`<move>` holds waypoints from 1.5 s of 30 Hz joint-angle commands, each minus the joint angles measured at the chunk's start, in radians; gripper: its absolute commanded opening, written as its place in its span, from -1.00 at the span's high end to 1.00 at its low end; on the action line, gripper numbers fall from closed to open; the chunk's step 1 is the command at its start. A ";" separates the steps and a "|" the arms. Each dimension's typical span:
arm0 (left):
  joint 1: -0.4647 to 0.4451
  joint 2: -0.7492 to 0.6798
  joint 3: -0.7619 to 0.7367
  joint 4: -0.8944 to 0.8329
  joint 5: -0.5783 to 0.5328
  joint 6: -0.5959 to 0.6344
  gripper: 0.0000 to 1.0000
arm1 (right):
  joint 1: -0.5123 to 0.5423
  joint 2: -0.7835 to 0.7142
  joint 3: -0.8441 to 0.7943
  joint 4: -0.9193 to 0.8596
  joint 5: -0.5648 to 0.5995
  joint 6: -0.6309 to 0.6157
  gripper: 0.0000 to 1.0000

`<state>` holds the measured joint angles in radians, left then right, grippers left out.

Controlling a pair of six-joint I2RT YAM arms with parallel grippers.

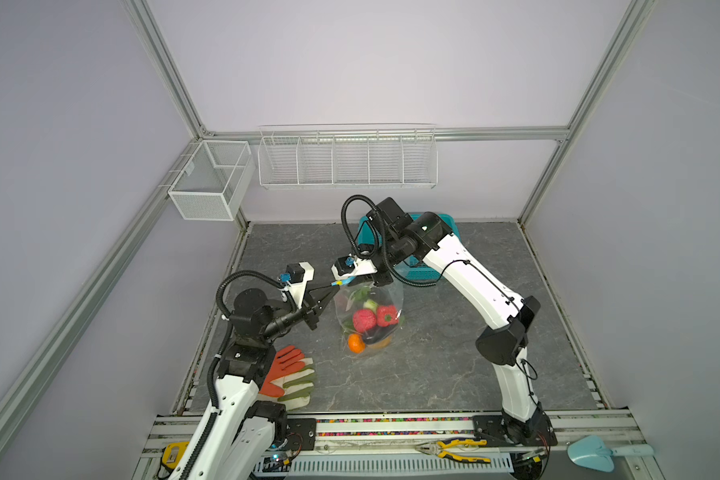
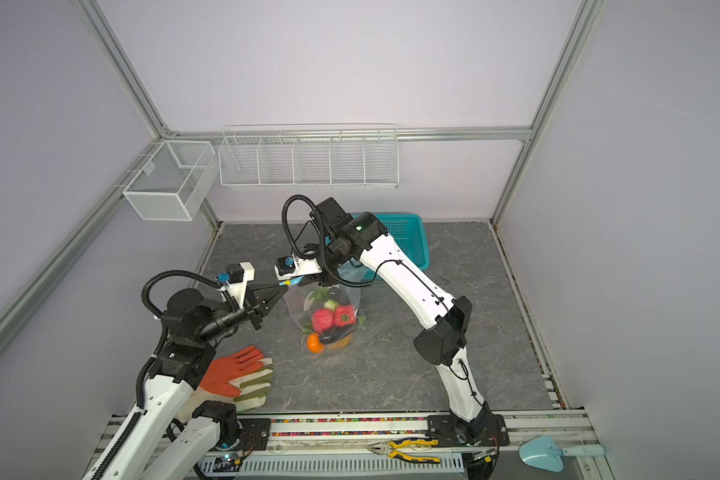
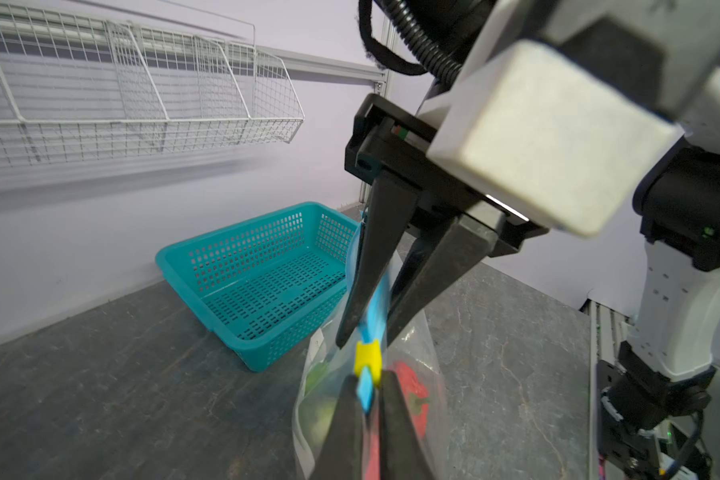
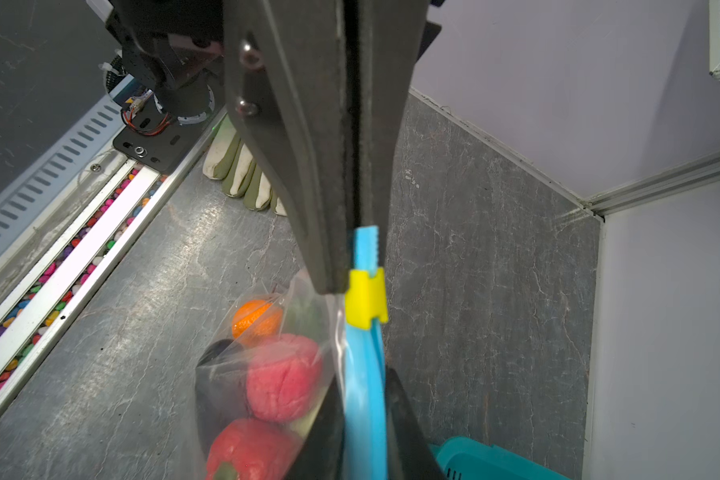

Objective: Place the food in the zip-top bag and seal the zipper
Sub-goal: 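Pinch the blue zipper with the right gripper beside the left gripper's slider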

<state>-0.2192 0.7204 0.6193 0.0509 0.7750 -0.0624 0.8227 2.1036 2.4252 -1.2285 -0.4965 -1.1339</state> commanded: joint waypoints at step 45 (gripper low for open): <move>-0.020 0.018 0.179 -0.207 0.173 0.480 1.00 | -0.016 -0.112 0.029 -0.101 -0.255 -0.012 0.08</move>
<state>-0.2321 0.7406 0.7673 -0.1436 0.9215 0.3611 0.7982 2.0064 2.4466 -1.3228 -0.7052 -1.1584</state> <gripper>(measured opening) 0.047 0.463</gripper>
